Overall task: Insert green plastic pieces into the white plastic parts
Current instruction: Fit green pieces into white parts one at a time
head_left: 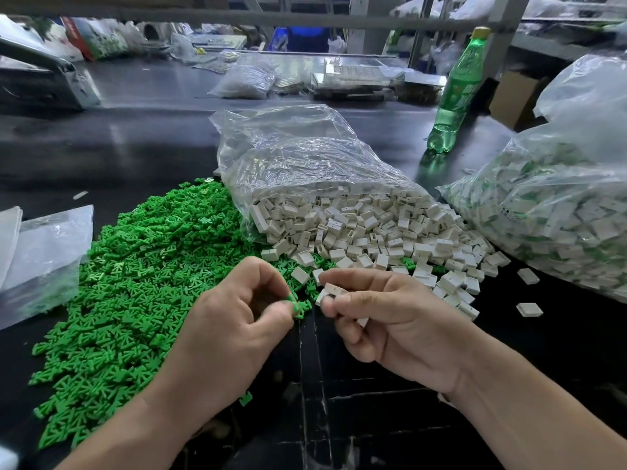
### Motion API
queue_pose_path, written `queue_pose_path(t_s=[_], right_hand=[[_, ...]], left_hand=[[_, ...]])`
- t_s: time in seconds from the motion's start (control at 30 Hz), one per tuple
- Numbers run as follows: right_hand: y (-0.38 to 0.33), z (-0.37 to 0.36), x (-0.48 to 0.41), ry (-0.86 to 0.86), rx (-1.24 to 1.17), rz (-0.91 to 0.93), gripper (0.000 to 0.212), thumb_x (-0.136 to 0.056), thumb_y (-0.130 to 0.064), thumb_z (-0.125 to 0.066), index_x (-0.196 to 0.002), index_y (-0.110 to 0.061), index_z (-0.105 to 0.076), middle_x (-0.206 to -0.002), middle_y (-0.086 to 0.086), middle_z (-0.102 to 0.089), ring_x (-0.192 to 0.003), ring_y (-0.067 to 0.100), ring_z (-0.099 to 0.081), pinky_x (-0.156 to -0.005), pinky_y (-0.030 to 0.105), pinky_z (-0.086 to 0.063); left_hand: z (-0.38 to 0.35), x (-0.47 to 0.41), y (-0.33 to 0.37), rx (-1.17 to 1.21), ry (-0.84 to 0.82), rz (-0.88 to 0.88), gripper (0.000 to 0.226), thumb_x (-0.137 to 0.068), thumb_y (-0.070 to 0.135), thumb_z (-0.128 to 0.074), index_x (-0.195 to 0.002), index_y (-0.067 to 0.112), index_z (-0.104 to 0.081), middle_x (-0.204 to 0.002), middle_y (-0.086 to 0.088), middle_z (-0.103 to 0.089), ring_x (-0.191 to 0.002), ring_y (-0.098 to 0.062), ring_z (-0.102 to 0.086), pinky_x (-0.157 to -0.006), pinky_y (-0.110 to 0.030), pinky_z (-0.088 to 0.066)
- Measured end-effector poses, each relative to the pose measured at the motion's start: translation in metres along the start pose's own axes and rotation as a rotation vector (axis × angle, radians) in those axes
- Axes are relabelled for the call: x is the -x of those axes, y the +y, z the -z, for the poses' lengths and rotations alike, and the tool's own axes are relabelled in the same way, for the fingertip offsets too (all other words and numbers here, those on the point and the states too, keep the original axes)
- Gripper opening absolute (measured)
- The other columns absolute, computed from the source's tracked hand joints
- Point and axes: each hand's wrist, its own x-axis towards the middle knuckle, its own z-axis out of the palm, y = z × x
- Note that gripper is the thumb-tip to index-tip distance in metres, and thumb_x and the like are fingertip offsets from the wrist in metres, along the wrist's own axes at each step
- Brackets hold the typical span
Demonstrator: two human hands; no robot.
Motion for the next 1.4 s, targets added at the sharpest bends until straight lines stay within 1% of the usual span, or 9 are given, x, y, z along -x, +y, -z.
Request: queue_pose_path(t_s=[0.07, 0.17, 0.27, 0.43, 0.53, 0.67, 0.83, 1.1, 1.4], right_hand=[[0.0, 0.0, 0.002, -0.023, 0.021, -0.003, 0.022, -0.086, -0.009, -0.074, -0.108, -0.004, -0.073, -0.083, 0.015, -0.066, -0.052, 0.015, -0.054, -0.039, 0.023, -0.042], [0.001, -0.001, 0.003, -0.038, 0.081, 0.014, 0.021, -0.092, -0.028, -0.068, -0.1, -0.01, -0.073, -0.08, 0.012, -0.065, -0.05, 0.013, -0.053, -0.038, 0.021, -0.04], [0.002, -0.002, 0.002, -0.044, 0.107, 0.038, 0.025, -0.089, -0.034, -0.069, -0.098, -0.012, -0.074, -0.079, 0.01, -0.064, -0.051, 0.013, -0.052, -0.039, 0.021, -0.038], [0.003, -0.002, 0.002, -0.071, 0.033, 0.045, 0.022, -0.086, -0.022, -0.07, -0.102, -0.008, -0.075, -0.076, 0.008, -0.059, -0.051, 0.013, -0.048, -0.039, 0.021, -0.037], [0.003, -0.005, 0.002, -0.11, -0.071, 0.034, 0.017, -0.087, -0.012, -0.068, -0.103, -0.009, -0.072, -0.08, 0.012, -0.063, -0.051, 0.012, -0.051, -0.038, 0.02, -0.039], [0.004, -0.004, 0.002, -0.132, -0.08, 0.034, 0.011, -0.091, -0.01, -0.067, -0.102, -0.01, -0.069, -0.088, 0.015, -0.066, -0.054, 0.013, -0.055, -0.04, 0.02, -0.041], [0.007, -0.006, 0.002, -0.122, 0.064, 0.087, 0.005, -0.094, -0.018, -0.067, -0.094, -0.016, -0.071, -0.081, 0.01, -0.064, -0.051, 0.012, -0.053, -0.039, 0.021, -0.04], [0.012, -0.01, 0.003, 0.047, 0.387, 0.276, 0.005, -0.093, -0.026, -0.065, -0.093, -0.023, -0.069, -0.074, 0.004, -0.064, -0.05, 0.016, -0.05, -0.039, 0.025, -0.04], [0.01, -0.013, 0.006, 0.027, 0.389, 0.285, 0.011, -0.094, -0.025, -0.062, -0.1, -0.022, -0.071, -0.08, 0.005, -0.068, -0.052, 0.019, -0.051, -0.04, 0.024, -0.04]], left_hand=[[-0.001, 0.0, 0.002, 0.19, -0.034, 0.033, 0.011, -0.087, 0.024, -0.063, -0.088, 0.035, -0.062, -0.076, 0.002, -0.07, -0.066, -0.008, -0.068, -0.058, -0.018, -0.052], [-0.001, 0.002, 0.003, 0.394, -0.064, 0.071, 0.016, -0.085, 0.024, -0.057, -0.092, 0.035, -0.066, -0.073, -0.005, -0.071, -0.068, -0.018, -0.07, -0.058, -0.024, -0.055], [-0.002, 0.001, 0.001, 0.512, -0.081, 0.124, 0.017, -0.083, 0.025, -0.063, -0.096, 0.033, -0.069, -0.075, -0.011, -0.072, -0.069, -0.024, -0.07, -0.058, -0.026, -0.055], [-0.004, 0.001, 0.002, 0.603, -0.119, 0.163, 0.014, -0.08, 0.021, -0.068, -0.092, 0.025, -0.074, -0.078, -0.01, -0.072, -0.074, -0.021, -0.071, -0.059, -0.024, -0.054], [-0.006, 0.002, 0.004, 0.642, -0.155, 0.129, 0.018, -0.085, 0.02, -0.065, -0.098, 0.022, -0.075, -0.082, -0.011, -0.071, -0.078, -0.021, -0.069, -0.063, -0.025, -0.054], [-0.007, 0.002, 0.007, 0.724, -0.157, 0.15, 0.018, -0.081, 0.023, -0.068, -0.098, 0.022, -0.074, -0.078, -0.009, -0.07, -0.073, -0.019, -0.067, -0.062, -0.024, -0.054], [-0.007, 0.001, 0.009, 0.688, -0.123, 0.167, 0.011, -0.081, 0.025, -0.077, -0.089, 0.019, -0.073, -0.072, -0.013, -0.068, -0.067, -0.02, -0.066, -0.058, -0.024, -0.053], [-0.008, 0.005, 0.013, 0.539, -0.124, 0.07, 0.011, -0.079, 0.025, -0.067, -0.088, 0.024, -0.073, -0.071, -0.006, -0.07, -0.063, -0.015, -0.066, -0.057, -0.021, -0.053], [-0.005, 0.005, 0.012, 0.468, -0.022, 0.054, 0.011, -0.079, 0.032, -0.066, -0.088, 0.029, -0.072, -0.072, -0.005, -0.071, -0.065, -0.015, -0.068, -0.057, -0.02, -0.054]])
